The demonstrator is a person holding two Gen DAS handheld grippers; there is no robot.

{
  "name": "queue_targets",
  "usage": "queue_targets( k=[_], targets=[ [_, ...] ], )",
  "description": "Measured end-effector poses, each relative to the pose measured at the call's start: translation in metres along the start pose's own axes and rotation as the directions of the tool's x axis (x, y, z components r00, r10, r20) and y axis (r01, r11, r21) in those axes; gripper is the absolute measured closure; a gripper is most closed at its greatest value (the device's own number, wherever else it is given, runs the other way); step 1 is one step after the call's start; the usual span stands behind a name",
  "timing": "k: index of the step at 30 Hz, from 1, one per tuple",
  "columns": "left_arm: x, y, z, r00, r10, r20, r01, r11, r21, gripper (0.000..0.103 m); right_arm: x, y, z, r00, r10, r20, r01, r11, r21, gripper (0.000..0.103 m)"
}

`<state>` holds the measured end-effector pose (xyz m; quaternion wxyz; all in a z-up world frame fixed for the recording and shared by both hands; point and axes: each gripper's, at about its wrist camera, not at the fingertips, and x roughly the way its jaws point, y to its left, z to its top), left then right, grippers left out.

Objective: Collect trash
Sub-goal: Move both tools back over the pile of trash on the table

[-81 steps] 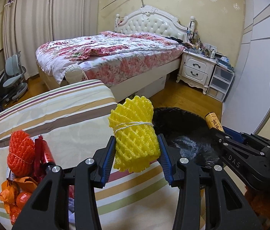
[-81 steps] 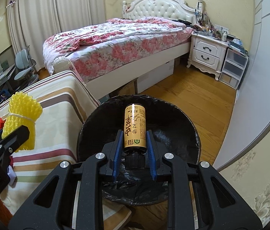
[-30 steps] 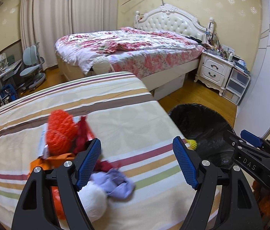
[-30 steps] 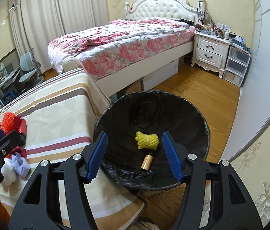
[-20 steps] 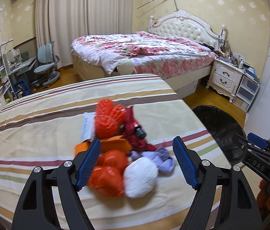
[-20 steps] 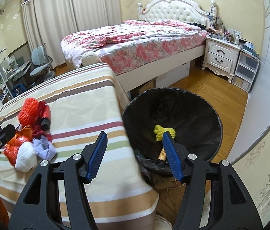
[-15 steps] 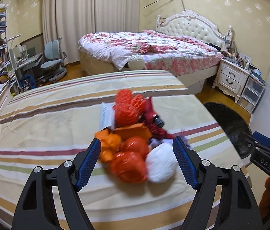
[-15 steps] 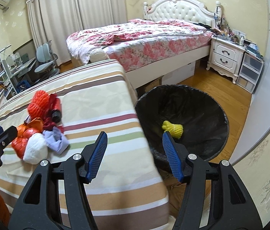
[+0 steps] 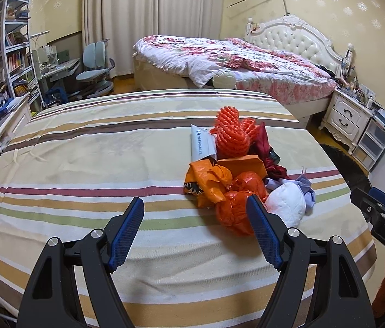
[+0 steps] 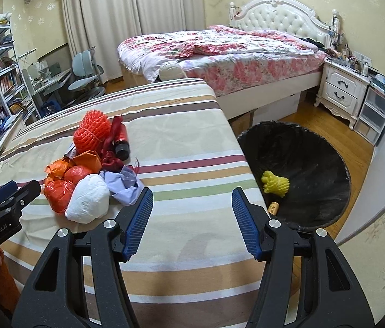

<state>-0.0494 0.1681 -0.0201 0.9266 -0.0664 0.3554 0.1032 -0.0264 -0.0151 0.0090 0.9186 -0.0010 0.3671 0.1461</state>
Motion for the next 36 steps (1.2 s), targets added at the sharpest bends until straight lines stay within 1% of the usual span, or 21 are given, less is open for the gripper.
queue_targets(
  k=[7,13,15,21,27,30,32,36],
  targets=[
    [0.011,0.001,0.011,1.0,0.007,0.003,-0.007,1.0,-0.003,0.028,0.004,0.008,0.001,1.0,0.007,-0.006,-0.007,1.0,-0.008,0.044],
    [0.029,0.006,0.019,0.999,0.026,-0.037,-0.025,1.0,0.011,0.028,0.01,0.009,0.002,1.0,0.009,-0.016,-0.009,1.0,-0.008,0.044],
    [0.034,0.009,0.017,0.998,0.032,-0.057,-0.031,0.999,0.017,0.028,0.013,0.01,0.002,1.0,0.01,-0.021,-0.01,1.0,-0.008,0.044],
    [0.028,0.026,0.009,0.996,0.056,-0.065,-0.055,0.998,0.016,0.028,0.02,0.018,0.005,0.999,0.021,-0.028,-0.021,1.0,-0.015,0.044],
    [0.033,0.049,0.005,0.99,0.09,-0.108,-0.093,0.995,-0.026,0.028,0.027,0.027,0.011,0.999,0.032,-0.029,-0.033,0.999,-0.024,0.044],
    [0.031,0.054,0.004,0.991,0.074,-0.112,-0.079,0.996,-0.042,0.028,0.029,0.032,0.013,0.999,0.03,-0.033,-0.032,0.999,-0.031,0.044],
    [0.028,0.052,0.007,0.994,0.049,-0.099,-0.054,0.998,-0.04,0.028,0.031,0.033,0.014,0.999,0.025,-0.037,-0.027,0.999,-0.034,0.044],
    [0.028,0.04,0.014,0.997,0.015,-0.073,-0.014,1.0,0.001,0.028,0.034,0.031,0.015,0.999,0.015,-0.047,-0.016,0.999,-0.027,0.044]
  ],
)
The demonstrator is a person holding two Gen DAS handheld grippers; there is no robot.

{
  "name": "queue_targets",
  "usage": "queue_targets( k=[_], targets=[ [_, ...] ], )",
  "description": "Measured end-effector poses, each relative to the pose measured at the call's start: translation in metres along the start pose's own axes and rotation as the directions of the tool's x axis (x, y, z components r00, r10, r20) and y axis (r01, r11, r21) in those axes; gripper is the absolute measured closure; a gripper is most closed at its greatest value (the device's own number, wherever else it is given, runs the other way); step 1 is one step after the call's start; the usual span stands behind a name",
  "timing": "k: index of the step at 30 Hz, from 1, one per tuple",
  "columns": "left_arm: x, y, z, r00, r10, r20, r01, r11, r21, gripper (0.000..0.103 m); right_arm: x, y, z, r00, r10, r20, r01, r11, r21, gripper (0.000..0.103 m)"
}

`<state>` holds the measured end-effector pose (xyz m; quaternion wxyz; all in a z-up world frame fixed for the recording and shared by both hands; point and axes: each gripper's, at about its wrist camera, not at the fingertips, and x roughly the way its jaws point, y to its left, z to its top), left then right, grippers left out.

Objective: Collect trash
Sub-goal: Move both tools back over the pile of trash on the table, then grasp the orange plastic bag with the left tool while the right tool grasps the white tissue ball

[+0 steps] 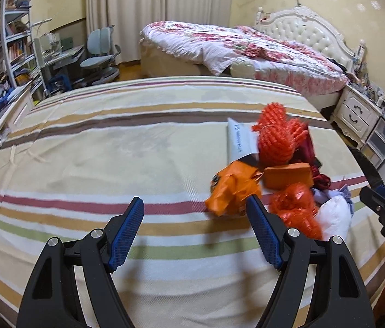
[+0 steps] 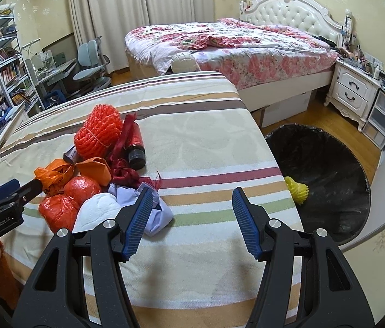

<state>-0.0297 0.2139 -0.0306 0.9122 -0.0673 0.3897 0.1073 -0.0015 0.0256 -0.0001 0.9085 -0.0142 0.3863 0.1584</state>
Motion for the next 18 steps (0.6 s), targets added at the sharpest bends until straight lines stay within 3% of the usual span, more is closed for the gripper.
queue_targets(
  k=[7,11,13,18],
  targets=[
    [0.018,-0.004,0.01,0.996,-0.081,-0.025,0.082,0.996,0.022,0.029,0.005,-0.005,0.0,1.0,-0.016,-0.015,0.016,1.0,0.015,0.044],
    [0.023,-0.004,0.011,0.984,-0.171,-0.055,0.172,0.985,0.016,0.046,0.006,-0.006,-0.001,1.0,-0.018,-0.02,0.018,1.0,0.014,0.044],
    [0.024,-0.006,0.01,0.983,-0.172,-0.062,0.174,0.984,0.027,0.057,0.006,-0.006,-0.001,1.0,-0.017,-0.021,0.017,1.0,0.012,0.044],
    [0.015,-0.005,0.003,0.985,-0.168,-0.045,0.169,0.985,0.028,0.058,0.003,-0.002,-0.002,1.0,-0.015,-0.016,0.015,1.0,0.001,0.044]
  ],
)
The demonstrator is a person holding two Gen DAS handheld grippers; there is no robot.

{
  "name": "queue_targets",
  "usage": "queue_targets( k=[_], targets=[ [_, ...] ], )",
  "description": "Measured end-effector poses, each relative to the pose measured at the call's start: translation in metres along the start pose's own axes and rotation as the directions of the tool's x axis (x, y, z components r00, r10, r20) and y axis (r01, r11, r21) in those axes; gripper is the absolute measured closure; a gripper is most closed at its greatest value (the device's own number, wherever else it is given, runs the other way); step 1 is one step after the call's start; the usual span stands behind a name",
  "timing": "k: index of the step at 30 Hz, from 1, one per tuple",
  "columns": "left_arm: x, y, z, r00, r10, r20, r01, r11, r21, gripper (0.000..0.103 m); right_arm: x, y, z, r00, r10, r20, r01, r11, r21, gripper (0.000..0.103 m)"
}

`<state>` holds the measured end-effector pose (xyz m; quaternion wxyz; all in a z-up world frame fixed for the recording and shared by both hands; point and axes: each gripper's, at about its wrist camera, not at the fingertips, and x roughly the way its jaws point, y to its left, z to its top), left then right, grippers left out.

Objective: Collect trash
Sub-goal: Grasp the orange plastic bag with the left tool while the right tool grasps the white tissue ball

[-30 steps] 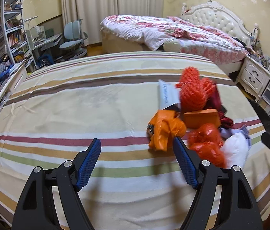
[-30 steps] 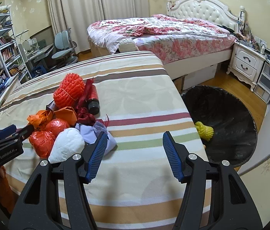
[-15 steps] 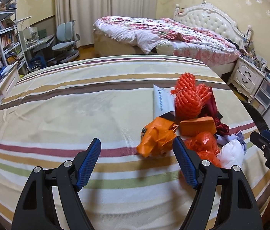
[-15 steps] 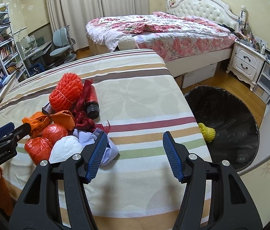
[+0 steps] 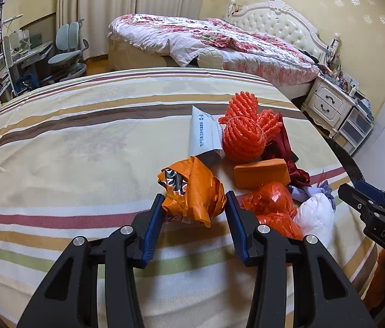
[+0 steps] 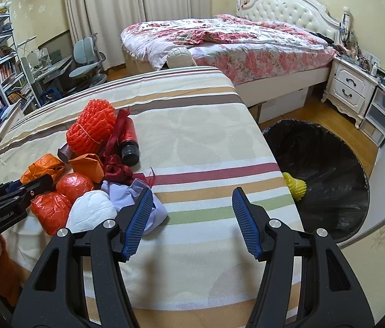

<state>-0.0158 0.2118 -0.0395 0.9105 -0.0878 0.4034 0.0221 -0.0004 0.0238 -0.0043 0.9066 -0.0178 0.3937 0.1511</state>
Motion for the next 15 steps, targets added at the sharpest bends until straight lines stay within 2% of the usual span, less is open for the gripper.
queue_targets(
  k=[10,15],
  targets=[
    [-0.036,0.012,-0.024,0.997,0.05,0.055,-0.048,0.998,-0.03,0.058,-0.018,0.021,-0.004,0.999,0.031,0.028,-0.03,0.999,-0.044,0.044],
    [-0.046,0.022,-0.031,0.992,0.1,0.074,-0.098,0.995,-0.031,0.058,-0.024,0.038,-0.006,0.998,0.06,0.031,-0.058,0.995,-0.079,0.044]
  ],
)
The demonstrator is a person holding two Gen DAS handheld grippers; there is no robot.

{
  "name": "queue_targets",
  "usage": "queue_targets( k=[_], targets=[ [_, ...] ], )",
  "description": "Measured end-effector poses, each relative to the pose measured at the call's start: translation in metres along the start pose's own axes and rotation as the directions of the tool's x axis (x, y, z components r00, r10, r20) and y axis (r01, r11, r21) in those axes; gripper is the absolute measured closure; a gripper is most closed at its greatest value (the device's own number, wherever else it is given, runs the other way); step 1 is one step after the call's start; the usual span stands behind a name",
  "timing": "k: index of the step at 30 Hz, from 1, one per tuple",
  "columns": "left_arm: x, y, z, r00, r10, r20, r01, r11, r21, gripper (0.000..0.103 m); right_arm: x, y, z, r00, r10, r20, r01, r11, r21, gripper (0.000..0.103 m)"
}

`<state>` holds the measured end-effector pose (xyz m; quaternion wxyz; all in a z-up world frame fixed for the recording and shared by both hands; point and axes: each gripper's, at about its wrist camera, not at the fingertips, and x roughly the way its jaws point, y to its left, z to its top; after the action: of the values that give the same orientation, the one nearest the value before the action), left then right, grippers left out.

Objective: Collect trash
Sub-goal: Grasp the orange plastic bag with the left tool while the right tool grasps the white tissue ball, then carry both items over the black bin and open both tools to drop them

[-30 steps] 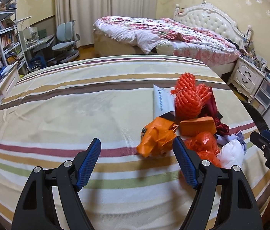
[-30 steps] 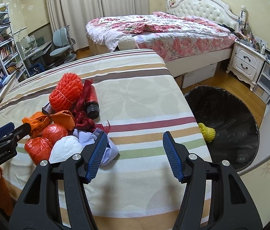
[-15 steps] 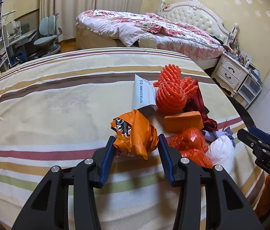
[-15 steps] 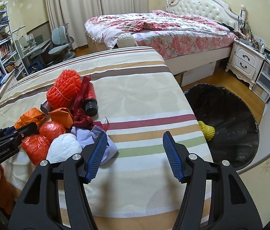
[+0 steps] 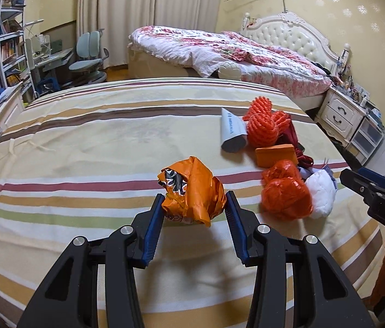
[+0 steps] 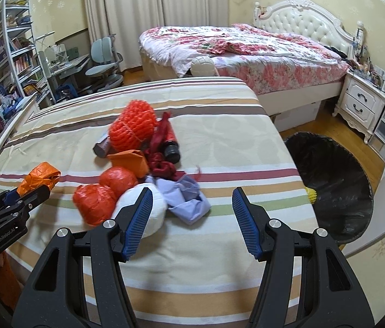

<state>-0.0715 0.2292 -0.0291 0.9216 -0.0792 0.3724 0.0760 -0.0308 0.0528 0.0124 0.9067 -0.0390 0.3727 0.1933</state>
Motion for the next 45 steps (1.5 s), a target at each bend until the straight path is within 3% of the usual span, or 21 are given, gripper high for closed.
queue_targets(
  k=[16,21,32,45],
  targets=[
    [-0.001,0.02,-0.01,1.0,0.006,-0.006,-0.006,0.998,-0.066,0.058,0.017,0.042,-0.013,0.994,0.062,-0.089,-0.071,0.992,-0.103,0.044],
    [-0.001,0.018,-0.013,1.0,-0.005,-0.009,0.004,0.997,-0.071,0.058,0.02,0.045,-0.018,0.992,0.067,-0.111,-0.08,0.99,-0.115,0.059],
    [-0.02,0.001,-0.007,0.999,-0.022,0.049,0.025,0.998,-0.058,0.058,-0.007,0.033,-0.01,0.998,0.045,-0.033,-0.049,0.993,-0.107,0.062],
    [-0.033,-0.068,0.022,0.983,-0.134,0.128,0.129,0.991,0.046,0.058,-0.037,-0.038,0.015,0.994,-0.065,0.082,0.066,0.998,-0.008,0.062]
  ],
)
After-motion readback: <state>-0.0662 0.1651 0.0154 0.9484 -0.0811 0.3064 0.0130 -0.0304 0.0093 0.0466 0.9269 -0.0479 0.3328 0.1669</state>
